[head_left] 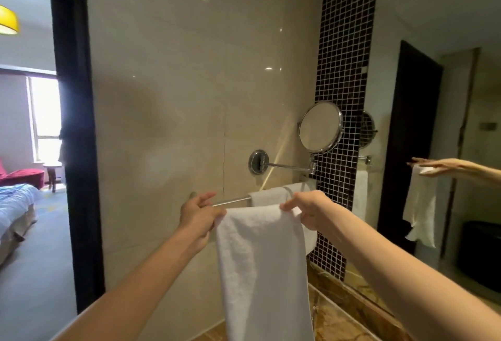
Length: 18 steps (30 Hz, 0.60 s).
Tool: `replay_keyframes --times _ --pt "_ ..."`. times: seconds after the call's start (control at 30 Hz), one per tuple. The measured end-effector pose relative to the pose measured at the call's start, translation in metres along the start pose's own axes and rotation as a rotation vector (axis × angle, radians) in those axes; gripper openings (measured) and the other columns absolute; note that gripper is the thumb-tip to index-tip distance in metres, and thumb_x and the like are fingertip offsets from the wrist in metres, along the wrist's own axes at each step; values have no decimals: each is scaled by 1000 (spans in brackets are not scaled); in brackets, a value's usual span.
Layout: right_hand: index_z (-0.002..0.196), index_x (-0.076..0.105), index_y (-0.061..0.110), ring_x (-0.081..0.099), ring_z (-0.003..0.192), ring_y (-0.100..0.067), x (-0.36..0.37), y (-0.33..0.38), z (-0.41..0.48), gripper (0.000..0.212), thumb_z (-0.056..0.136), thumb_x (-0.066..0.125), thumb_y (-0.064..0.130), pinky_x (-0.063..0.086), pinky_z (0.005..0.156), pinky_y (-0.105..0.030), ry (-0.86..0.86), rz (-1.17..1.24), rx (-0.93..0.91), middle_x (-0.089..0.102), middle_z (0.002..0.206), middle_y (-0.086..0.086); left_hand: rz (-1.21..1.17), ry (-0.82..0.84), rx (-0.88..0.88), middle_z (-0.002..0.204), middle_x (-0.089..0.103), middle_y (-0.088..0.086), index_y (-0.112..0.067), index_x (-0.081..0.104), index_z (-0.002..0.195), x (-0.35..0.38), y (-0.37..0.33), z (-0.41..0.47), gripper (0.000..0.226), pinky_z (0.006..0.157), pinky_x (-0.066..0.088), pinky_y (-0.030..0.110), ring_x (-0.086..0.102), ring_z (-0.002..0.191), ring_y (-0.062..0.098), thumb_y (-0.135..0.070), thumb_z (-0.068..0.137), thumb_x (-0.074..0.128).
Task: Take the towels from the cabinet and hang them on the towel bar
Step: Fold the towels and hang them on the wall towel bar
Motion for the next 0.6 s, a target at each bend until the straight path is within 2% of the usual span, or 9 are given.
replay_keyframes --times 0.07,0.13,0.23,0.3,0.37,0.43,0.5,0.6 --pt "118 50 -10 57 110 -45 2 1 0 55 70 75 -10 50 93 -51 -9 34 8 54 124 -28 -33 -85 -86 95 56 14 -2 60 106 0 5 5 43 45 46 20 53 63 20 20 69 66" --pt "122 46 -8 57 110 -43 6 4 -1 59 71 75 -11 50 92 -50 -36 60 -23 56 116 -25 -53 -124 -212 84 60 16 5 59 96 -1 8 7 33 47 51 27 57 62 24 20 68 67" --pt "128 40 -6 53 117 -41 11 8 3 67 71 74 -13 44 100 -50 -51 97 -38 55 122 -24 -63 3 -411 52 62 12 9 55 76 5 8 -2 9 31 47 24 61 41 21 15 82 59" --pt "119 46 -9 55 113 -38 11 11 6 59 69 76 -13 44 100 -45 -56 85 -39 58 108 -22 -42 43 -451 38 57 8 4 52 64 6 8 -6 26 29 44 22 57 31 15 14 87 53" --pt "97 54 -9 57 108 -37 8 15 5 36 68 76 -14 46 95 -43 -65 78 -51 60 101 -21 -34 53 -443 43 60 9 3 53 65 8 7 -6 24 31 45 21 61 43 20 16 86 53" --pt "80 51 -6 56 109 -38 6 18 4 27 70 75 -14 45 96 -45 -80 74 -68 58 99 -20 -32 -3 -344 63 62 13 1 53 76 9 6 -1 19 34 48 23 58 59 23 18 79 61" --pt "90 52 -8 54 112 -39 3 19 9 31 70 75 -13 45 95 -42 -75 54 -79 57 103 -21 9 -84 -203 79 59 11 -5 55 87 10 4 2 34 43 52 25 58 66 22 17 69 72" --pt "115 47 -11 53 114 -40 -2 17 17 53 71 76 -11 45 89 -39 -50 24 -75 54 119 -24 77 -135 -52 93 56 11 -7 59 95 12 -2 -1 45 59 55 31 60 75 28 16 62 78"
Point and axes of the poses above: each hand's wrist, its own z-axis towards the middle knuckle, its own x-axis out of the palm, y = z × x, the point moved 4 cm from there along z, towards the middle knuckle
